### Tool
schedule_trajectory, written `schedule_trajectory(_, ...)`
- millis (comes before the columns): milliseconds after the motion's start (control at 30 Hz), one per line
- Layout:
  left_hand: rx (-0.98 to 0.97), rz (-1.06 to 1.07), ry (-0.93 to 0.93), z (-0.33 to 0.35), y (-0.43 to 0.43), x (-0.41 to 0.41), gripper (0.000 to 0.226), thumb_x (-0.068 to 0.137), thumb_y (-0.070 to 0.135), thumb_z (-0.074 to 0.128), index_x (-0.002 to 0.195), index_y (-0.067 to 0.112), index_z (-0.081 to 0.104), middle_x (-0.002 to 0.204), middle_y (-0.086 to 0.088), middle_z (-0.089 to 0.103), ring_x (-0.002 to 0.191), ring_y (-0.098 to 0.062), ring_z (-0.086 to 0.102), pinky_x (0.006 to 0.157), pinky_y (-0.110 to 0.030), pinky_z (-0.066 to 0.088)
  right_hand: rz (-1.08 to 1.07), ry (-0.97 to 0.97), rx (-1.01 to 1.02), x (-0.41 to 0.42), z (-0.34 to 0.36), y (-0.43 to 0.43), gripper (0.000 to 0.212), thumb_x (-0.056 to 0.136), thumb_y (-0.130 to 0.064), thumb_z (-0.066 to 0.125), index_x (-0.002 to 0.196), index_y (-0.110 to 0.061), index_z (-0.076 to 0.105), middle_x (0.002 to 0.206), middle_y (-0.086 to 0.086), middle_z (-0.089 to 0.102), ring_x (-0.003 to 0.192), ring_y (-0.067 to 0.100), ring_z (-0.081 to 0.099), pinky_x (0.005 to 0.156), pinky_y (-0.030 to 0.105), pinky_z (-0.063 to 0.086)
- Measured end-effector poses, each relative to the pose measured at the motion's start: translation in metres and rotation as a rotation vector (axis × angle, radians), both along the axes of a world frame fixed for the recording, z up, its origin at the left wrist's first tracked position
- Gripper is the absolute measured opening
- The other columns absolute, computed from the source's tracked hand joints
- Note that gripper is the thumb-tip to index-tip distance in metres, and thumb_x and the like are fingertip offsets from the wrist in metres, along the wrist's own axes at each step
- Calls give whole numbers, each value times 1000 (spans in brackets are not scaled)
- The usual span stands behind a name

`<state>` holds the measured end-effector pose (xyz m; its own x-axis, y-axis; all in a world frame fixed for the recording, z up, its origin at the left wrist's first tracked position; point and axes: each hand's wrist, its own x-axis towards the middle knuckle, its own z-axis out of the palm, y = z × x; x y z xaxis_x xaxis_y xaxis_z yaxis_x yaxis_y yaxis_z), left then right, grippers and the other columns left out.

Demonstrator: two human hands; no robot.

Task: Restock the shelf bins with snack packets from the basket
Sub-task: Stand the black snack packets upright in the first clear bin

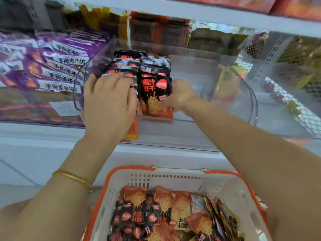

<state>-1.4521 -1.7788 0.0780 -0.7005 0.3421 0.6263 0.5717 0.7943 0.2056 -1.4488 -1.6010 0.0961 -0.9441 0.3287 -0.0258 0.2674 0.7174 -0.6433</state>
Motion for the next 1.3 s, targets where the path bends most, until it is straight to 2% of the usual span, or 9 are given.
schedule_trajectory(100,-1,5,26,-2,2,1,37,93,31,33,106,18,64,119,-1,63,112,-27,55,110,-46,24,-50,-86,185,-9,-2,2,38,75,-26,77,107,-13,63,97,8,67,89,28,65,81,42,56)
schedule_trajectory(267,-15,18,40,-4,3,1,38,93,31,32,106,18,66,115,-2,65,109,-27,56,110,-45,22,-98,-78,-22,-14,-5,-3,20,79,-16,75,85,-6,59,78,17,70,70,31,71,74,44,59)
schedule_trajectory(400,-13,9,52,-6,3,0,37,94,30,33,105,17,66,109,-3,67,104,-28,57,109,-45,23,-115,-227,-259,-7,-1,-6,37,82,-13,73,112,-1,55,80,14,59,85,37,69,82,46,56)
schedule_trajectory(567,66,-38,71,-6,1,2,36,93,29,34,105,16,66,111,-2,67,108,-26,56,112,-46,22,-138,-259,-438,3,6,-5,42,82,-4,71,118,3,50,118,21,54,96,37,67,77,39,55)
schedule_trajectory(833,183,-343,193,-7,-5,68,28,81,9,44,93,10,69,103,2,68,89,-29,55,78,-38,36,-54,204,-272,74,41,-5,36,81,3,69,72,-11,37,52,8,52,68,36,69,63,44,59)
schedule_trajectory(967,-62,-436,-84,-46,-1,94,29,79,17,41,86,11,68,90,-1,69,82,-30,56,70,-41,44,105,173,-427,142,5,-12,28,81,7,66,75,-9,45,64,10,49,46,21,64,43,32,51)
schedule_trajectory(1133,-470,-351,-382,-88,11,95,34,85,26,35,94,20,67,97,4,67,93,-21,53,78,-37,41,260,-535,-21,154,-174,-9,8,84,-4,60,91,-7,58,79,9,61,68,21,62,62,34,53)
schedule_trajectory(1200,-532,-318,-432,-95,17,95,31,90,24,37,105,20,64,107,3,64,101,-20,50,85,-36,40,365,-591,192,158,-244,-9,19,82,-8,60,101,-9,56,89,9,58,78,20,58,65,31,49)
schedule_trajectory(1300,-583,-297,-455,-102,23,94,31,93,23,36,111,19,61,110,1,62,104,-21,49,88,-35,40,540,-438,468,160,-304,-16,61,86,-5,55,142,-19,35,148,8,34,136,30,33,104,47,39)
